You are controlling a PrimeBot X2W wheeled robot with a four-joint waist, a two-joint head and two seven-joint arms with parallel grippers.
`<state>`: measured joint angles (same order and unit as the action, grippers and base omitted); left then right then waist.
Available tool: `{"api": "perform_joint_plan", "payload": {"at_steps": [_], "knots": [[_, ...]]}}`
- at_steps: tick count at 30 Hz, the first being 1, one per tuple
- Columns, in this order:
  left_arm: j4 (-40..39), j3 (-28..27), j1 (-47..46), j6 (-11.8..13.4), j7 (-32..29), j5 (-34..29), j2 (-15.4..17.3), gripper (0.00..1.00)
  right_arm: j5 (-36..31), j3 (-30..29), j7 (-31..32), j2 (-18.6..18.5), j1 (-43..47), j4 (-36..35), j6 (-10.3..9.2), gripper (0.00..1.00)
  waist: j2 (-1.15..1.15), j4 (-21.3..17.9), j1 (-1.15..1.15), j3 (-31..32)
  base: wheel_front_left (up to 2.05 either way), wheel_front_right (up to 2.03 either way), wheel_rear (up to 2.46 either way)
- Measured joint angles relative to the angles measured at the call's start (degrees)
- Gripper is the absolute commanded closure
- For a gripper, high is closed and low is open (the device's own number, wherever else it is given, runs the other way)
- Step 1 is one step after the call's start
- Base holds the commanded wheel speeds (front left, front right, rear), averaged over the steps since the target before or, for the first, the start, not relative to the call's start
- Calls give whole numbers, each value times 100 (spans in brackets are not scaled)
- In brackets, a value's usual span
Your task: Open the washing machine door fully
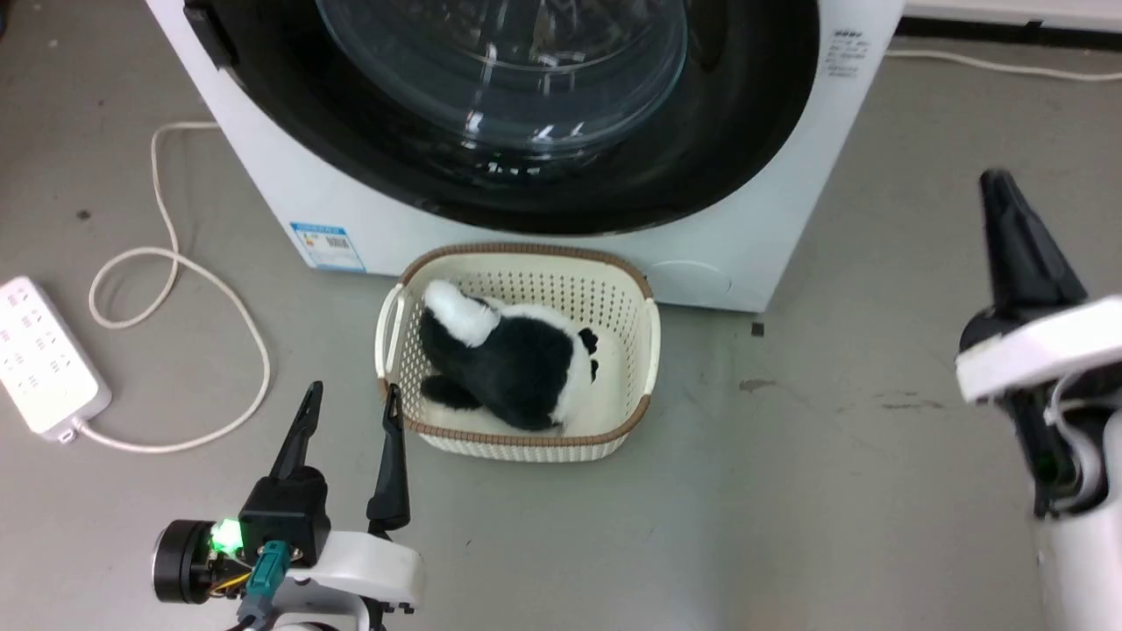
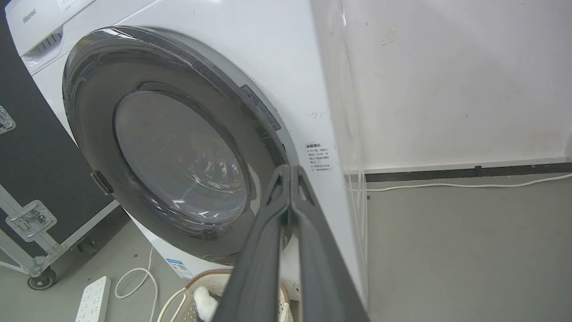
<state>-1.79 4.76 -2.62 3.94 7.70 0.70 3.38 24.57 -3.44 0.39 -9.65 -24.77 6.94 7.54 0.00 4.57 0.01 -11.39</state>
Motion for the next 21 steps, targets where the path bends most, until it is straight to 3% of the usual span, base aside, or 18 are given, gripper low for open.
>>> {"api": "perform_joint_plan", "payload": {"at_steps": [13,21], "knots": [[-71,90,-162,94,152,8,-1,0,1282,-493,888,48,-1262,983,-1,100,0,238,0,-388,0,0,0],[-107,189,-242,147,263,9,-7,0,2011,-882,1785,45,-2332,1944,-2,100,0,433,0,-672,0,0,0]]}}
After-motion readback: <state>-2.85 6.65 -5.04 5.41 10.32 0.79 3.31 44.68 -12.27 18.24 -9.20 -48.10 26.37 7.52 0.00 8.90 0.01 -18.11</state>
